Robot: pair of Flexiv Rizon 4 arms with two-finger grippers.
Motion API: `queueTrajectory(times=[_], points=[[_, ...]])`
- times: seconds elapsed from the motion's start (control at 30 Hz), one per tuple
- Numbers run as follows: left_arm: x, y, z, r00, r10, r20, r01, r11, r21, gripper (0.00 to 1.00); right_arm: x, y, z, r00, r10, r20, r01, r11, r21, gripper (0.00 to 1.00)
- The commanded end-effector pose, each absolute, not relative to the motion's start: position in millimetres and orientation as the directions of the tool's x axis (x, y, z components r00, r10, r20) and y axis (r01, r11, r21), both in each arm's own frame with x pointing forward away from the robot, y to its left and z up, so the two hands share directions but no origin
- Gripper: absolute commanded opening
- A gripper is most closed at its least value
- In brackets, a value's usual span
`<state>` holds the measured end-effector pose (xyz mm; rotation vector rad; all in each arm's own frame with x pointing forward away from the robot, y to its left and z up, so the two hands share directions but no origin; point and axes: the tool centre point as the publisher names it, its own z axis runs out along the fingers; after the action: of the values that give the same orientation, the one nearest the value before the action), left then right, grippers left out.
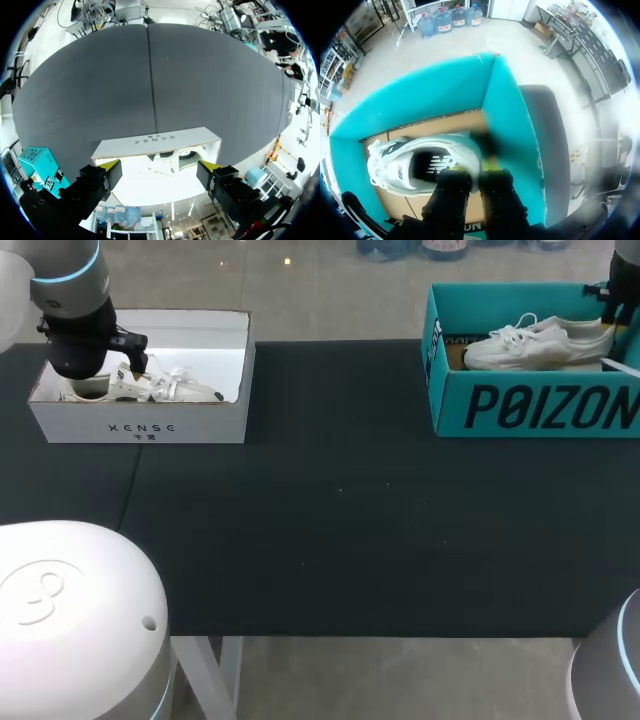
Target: Take the shoe out of the shoebox, open the shoe tongue, remove and reinsert the insole, then place the shoe into the shoebox
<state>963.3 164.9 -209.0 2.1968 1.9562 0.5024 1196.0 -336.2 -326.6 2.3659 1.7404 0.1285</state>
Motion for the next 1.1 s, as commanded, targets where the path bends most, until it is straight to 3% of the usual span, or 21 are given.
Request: queueTrajectory(times=[0.03,1.1], points=[[961,165,-209,0.089,0.985,0.146,0.932,-0.134,0.336,1.0,1175,-333,-297,0.307,0.951,-0.037,0.929,-0.291,0.23,0.0],[961,165,-209,0.089,0.985,0.146,0.932,-0.134,0.336,1.0,1031,-266,-128,0.289,0.955,0.061,0.889,-0.292,0.354,0.0]])
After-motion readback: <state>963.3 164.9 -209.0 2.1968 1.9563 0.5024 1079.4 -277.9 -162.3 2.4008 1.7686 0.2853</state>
